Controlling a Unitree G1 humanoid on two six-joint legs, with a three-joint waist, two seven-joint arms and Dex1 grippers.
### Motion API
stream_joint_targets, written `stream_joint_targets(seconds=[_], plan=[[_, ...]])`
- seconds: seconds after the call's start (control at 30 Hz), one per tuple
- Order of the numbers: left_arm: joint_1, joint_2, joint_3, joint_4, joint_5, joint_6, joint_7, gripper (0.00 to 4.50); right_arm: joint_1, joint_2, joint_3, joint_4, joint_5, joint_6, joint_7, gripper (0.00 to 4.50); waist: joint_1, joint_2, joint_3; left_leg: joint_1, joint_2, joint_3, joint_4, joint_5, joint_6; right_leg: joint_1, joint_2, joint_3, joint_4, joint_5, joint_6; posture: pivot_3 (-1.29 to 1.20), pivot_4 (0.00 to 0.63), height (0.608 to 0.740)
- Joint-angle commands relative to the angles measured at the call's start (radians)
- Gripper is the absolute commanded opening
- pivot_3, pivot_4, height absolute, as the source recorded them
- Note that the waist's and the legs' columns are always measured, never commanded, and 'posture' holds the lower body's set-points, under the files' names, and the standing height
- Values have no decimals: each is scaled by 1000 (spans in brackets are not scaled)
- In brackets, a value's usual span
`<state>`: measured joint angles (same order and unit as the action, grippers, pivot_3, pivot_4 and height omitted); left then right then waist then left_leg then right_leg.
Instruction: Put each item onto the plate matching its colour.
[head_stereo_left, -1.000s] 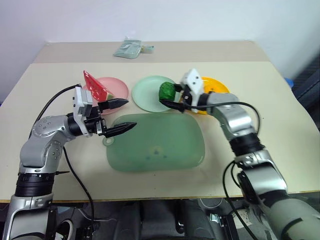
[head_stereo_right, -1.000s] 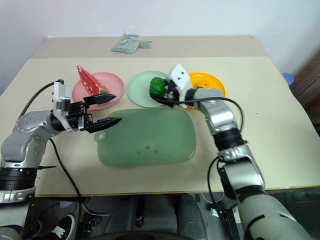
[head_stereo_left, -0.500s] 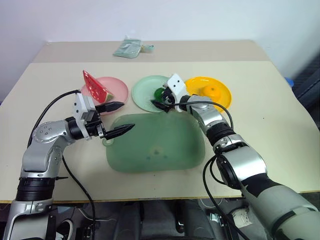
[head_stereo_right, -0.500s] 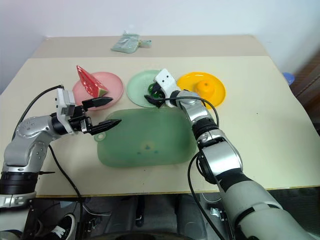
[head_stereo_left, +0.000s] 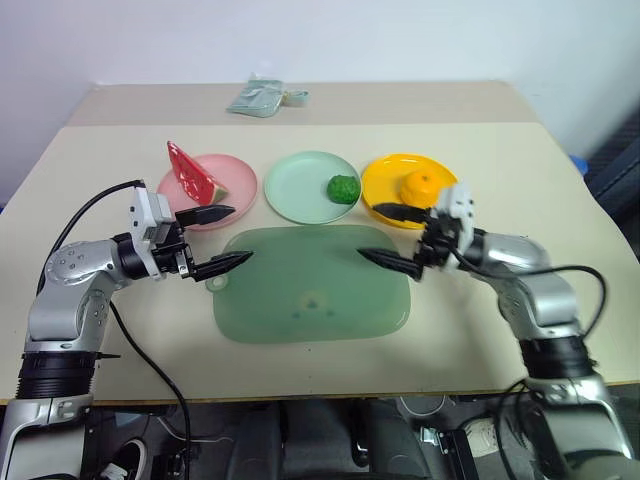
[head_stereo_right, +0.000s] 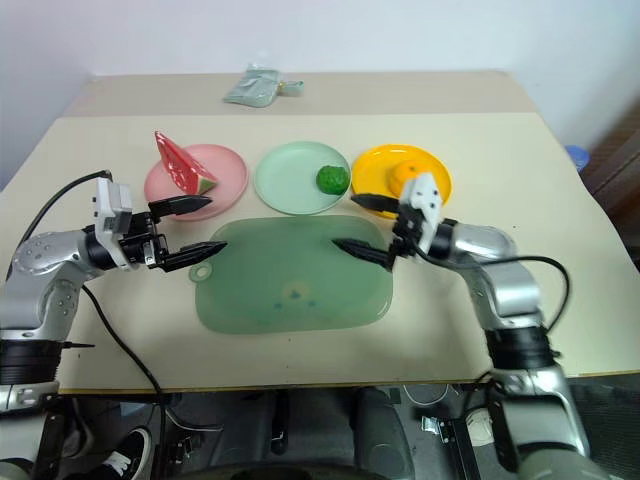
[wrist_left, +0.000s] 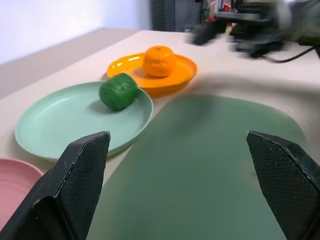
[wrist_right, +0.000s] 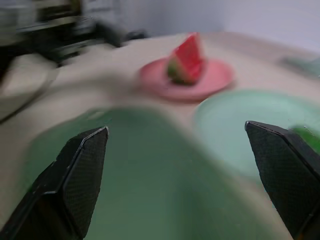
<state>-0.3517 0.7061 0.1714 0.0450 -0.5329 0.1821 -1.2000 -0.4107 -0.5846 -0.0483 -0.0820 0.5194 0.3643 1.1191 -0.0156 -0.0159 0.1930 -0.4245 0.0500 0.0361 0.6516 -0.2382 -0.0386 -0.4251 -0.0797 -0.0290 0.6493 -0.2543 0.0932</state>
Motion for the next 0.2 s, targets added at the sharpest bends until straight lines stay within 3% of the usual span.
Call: stream_joint_targets(seconds=[0.03,0.2], plan=[[11,11,37,-16,-2,-14,18,4500,45,-68,-70,-88,63,41,26,4477,1,0,0,0,0,0,0,0,0,0,0,0,0,0,0,0,150,740],[21,18,37,-32,2,-13,29,4500,83,-107,-44,-56,3,-16,41,4477,5,0,0,0,0,0,0,0,0,0,0,0,0,0,0,0,150,740]])
